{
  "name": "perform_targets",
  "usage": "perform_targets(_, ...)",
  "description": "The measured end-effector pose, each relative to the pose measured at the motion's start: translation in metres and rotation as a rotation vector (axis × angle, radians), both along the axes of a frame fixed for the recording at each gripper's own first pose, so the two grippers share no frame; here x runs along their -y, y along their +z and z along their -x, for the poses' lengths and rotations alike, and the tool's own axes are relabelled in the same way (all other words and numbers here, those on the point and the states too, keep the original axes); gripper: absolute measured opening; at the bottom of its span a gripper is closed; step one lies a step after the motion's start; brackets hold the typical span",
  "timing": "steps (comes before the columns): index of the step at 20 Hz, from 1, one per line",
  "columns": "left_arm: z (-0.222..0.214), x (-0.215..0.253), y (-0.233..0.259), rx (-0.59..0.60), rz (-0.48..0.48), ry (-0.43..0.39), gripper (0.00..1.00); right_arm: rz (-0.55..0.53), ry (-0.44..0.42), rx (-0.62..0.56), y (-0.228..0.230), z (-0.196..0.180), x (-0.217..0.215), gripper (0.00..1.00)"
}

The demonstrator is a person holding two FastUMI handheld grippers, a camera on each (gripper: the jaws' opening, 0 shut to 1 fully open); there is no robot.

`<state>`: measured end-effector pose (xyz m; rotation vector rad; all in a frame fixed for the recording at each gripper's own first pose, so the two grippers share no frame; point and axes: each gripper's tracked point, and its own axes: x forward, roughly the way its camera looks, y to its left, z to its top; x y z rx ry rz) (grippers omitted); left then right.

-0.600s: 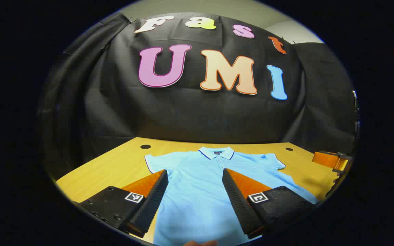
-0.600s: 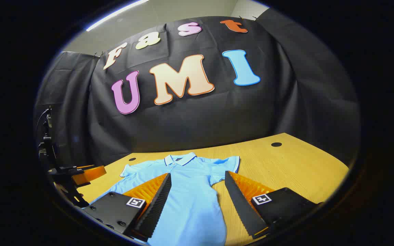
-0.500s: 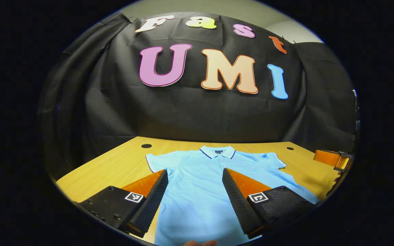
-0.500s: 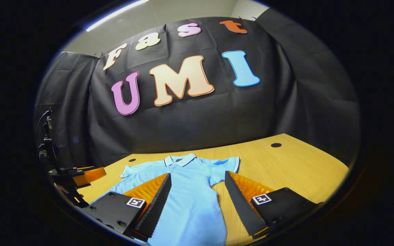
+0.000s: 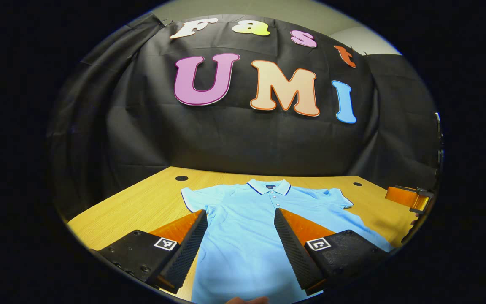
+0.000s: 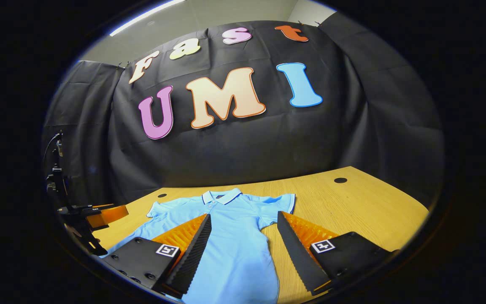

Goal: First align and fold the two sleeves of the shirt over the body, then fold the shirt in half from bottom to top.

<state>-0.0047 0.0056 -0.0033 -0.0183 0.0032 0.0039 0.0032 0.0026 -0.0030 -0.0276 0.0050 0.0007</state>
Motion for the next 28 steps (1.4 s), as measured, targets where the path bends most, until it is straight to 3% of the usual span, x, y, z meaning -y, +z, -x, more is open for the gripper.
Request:
perform_targets(6,-0.002,0.000,-0.002,-0.010,0.001,0.001,0.95,0.011,0.003,-0.053,-0.010,-0.008,0.000,0.97)
perform_targets(13,-0.002,-0.010,-0.006,-0.015,-0.001,0.012,0.95,0.114,0.001,-0.140,-0.005,-0.034,0.015,0.98)
perform_targets(18,-0.002,-0.016,-0.013,-0.029,0.014,0.016,0.95,0.168,0.010,-0.217,0.004,-0.068,0.029,0.97)
perform_targets(19,-0.002,-0.017,-0.012,-0.028,0.016,0.017,0.95,0.164,0.008,-0.235,0.005,-0.077,0.036,0.94)
perform_targets(20,-0.001,-0.019,-0.011,-0.026,0.017,0.016,0.95,0.154,-0.005,-0.257,0.005,-0.086,0.044,0.98)
perform_targets(26,0.000,-0.024,-0.010,-0.015,0.016,0.018,0.95,0.172,-0.061,-0.350,0.002,-0.147,0.084,0.94)
perform_targets(27,0.001,-0.025,-0.011,-0.017,0.017,0.019,0.95,0.158,-0.059,-0.367,0.000,-0.154,0.085,0.97)
perform_targets(28,0.001,-0.027,-0.011,-0.019,0.017,0.023,0.95,0.131,-0.055,-0.390,-0.003,-0.164,0.084,0.94)
